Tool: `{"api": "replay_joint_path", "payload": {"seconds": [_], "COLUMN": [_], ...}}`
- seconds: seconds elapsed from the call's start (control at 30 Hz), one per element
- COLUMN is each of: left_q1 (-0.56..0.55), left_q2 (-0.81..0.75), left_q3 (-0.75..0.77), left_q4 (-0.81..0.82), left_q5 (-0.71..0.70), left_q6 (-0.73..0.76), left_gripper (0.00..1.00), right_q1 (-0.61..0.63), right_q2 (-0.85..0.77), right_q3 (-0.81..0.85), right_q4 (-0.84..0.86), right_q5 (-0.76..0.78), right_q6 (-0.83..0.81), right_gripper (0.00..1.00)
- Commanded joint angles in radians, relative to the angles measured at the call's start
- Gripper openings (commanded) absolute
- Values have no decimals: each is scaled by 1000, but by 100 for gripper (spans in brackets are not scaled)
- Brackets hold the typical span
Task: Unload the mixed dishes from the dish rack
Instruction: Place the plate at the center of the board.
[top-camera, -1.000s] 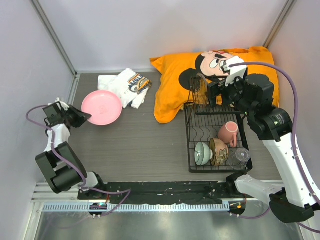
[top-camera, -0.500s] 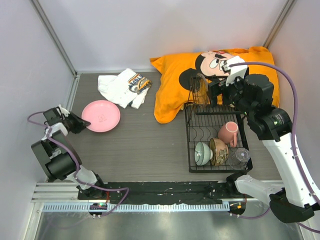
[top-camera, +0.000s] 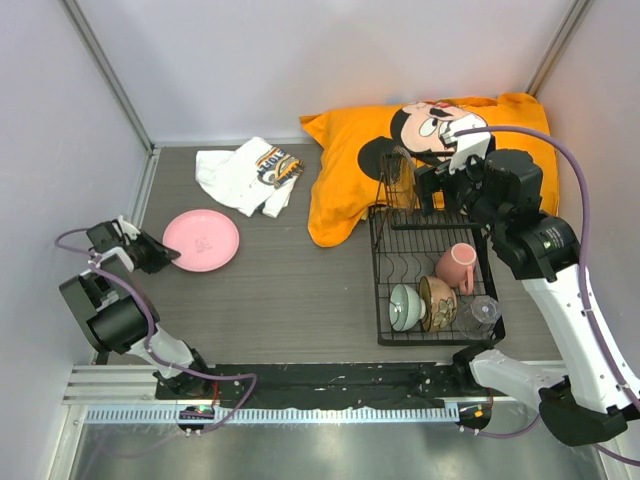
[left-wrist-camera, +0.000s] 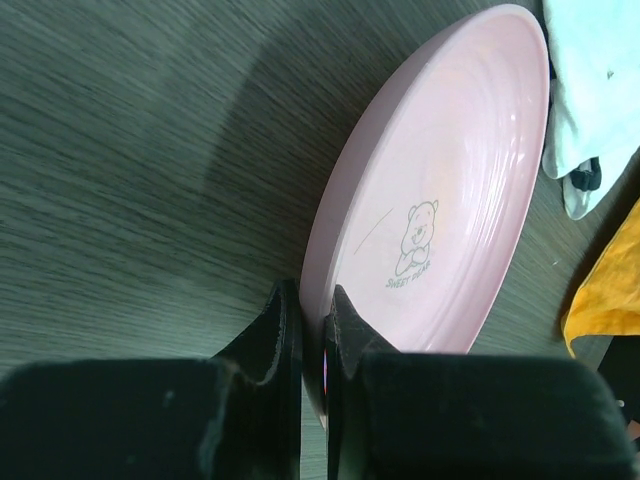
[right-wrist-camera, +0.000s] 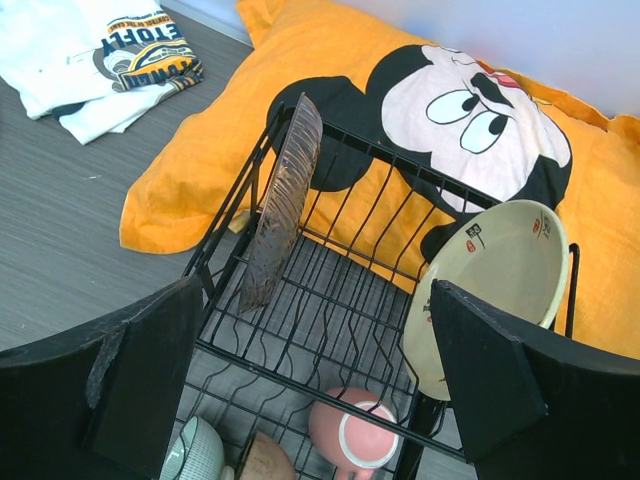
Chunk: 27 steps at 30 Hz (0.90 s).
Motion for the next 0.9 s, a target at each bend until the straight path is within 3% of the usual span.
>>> {"api": "replay_joint_path", "payload": {"seconds": [0.0, 0.13, 0.63, 0.83, 0.87], "left_q1": [18, 21, 27, 26, 26], "left_q2": [-4, -5, -2, -8, -20], "left_q3": [-4, -9, -7, -4, -4], "left_q4": [17, 13, -20, -32, -33], "left_q5": [19, 16, -3, -12, -13], "left_q6": [39, 60, 94, 116, 117], "left_gripper": [0, 6, 49, 71, 79], "right_q1": [-5, -5, -7, -7, -7], "right_q2": [-21, -22, -13, 13, 18], "right_q3": [-10, -15, -4, 7, 8], "right_q4": [45, 46, 48, 52, 49], "right_q5": [18, 24, 52, 57, 51], "right_q6": [-10, -13, -21, -7, -4], "right_gripper": [100, 100, 100, 100, 100]}}
